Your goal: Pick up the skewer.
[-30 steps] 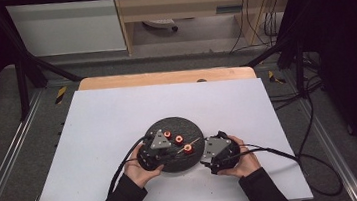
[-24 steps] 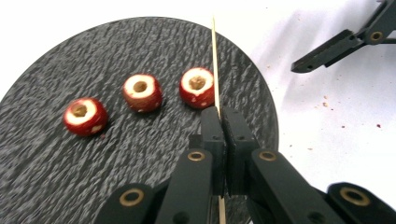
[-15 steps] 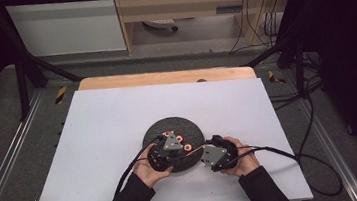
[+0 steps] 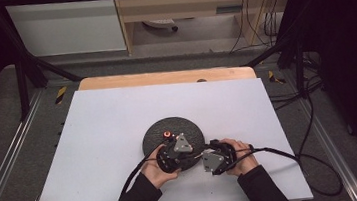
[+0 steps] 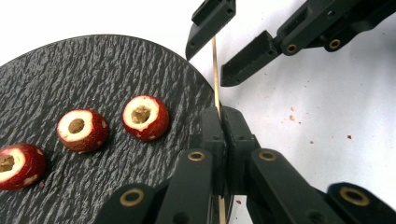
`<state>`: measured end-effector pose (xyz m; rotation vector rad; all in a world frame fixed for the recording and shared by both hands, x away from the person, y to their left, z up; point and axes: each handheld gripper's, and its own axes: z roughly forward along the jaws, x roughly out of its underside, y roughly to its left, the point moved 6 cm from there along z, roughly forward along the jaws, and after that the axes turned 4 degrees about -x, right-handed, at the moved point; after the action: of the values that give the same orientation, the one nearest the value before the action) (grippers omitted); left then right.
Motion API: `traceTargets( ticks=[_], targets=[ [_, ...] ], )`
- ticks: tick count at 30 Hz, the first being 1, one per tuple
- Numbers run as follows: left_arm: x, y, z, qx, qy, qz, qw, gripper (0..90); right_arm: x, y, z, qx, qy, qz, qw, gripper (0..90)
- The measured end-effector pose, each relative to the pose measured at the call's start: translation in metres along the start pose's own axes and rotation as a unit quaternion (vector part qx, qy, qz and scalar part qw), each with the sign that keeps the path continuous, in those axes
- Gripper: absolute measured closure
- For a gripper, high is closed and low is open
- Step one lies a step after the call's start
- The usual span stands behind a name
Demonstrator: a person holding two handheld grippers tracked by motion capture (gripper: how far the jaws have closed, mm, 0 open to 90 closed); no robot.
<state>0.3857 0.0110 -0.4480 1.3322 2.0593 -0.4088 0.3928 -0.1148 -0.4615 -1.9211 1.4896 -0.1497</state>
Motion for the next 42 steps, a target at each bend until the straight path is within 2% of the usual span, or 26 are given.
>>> traceTargets(
  ticks=[6, 21, 25, 31, 35, 38, 39, 40, 42],
  targets=[
    [-0.0008, -0.0015, -0.0001, 0.006, -0.001, 0.001, 1.0, 88.1, 0.0004, 0.0022, 0.0002, -0.006, 0.006, -0.021, 0.9997, 74.8],
    [-0.0018, -0.0029, 0.0009, 0.011, -0.003, 0.001, 0.9999, 88.1, 0.0032, 0.0036, -0.0006, -0.007, 0.022, -0.076, 0.9968, 86.7],
    [-0.0018, -0.0027, 0.0013, 0.012, -0.003, 0.001, 0.9999, 88.1, 0.0036, 0.0035, -0.0005, -0.005, 0.024, -0.08, 0.9965, 87.9],
    [-0.0015, -0.0026, 0.0012, 0.015, -0.003, 0.002, 0.9999, 88.1, 0.0039, 0.0053, -0.0001, -0.018, 0.025, -0.077, 0.9966, 88.6],
    [-0.0014, -0.0019, 0.0012, 0.014, -0.003, 0.002, 0.9999, 87.4, 0.004, 0.0043, -0.0016, -0.013, 0.025, -0.083, 0.9962, 88.8],
    [-0.0005, 0.0003, 0.0004, 0.014, 0.002, -0.001, 0.9999, 79.6, 0.0036, 0.0048, -0.0031, -0.01, 0.024, -0.082, 0.9963, 88.9],
    [0.0003, 0.0012, 0.0, 0.016, 0.007, -0.002, 0.9998, 79.6, 0.0036, 0.0048, -0.0031, -0.01, 0.024, -0.082, 0.9963, 88.9],
    [0.0011, 0.0024, -0.0005, 0.017, 0.011, -0.005, 0.9998, 75.1, 0.0038, 0.0043, -0.0038, -0.006, 0.026, -0.085, 0.996, 88.8],
    [0.0028, 0.0044, -0.0018, 0.022, 0.022, -0.012, 0.9995, 74.2, 0.0032, 0.0032, -0.0037, -0.003, 0.037, -0.098, 0.9945, 88.9]
  ],
)
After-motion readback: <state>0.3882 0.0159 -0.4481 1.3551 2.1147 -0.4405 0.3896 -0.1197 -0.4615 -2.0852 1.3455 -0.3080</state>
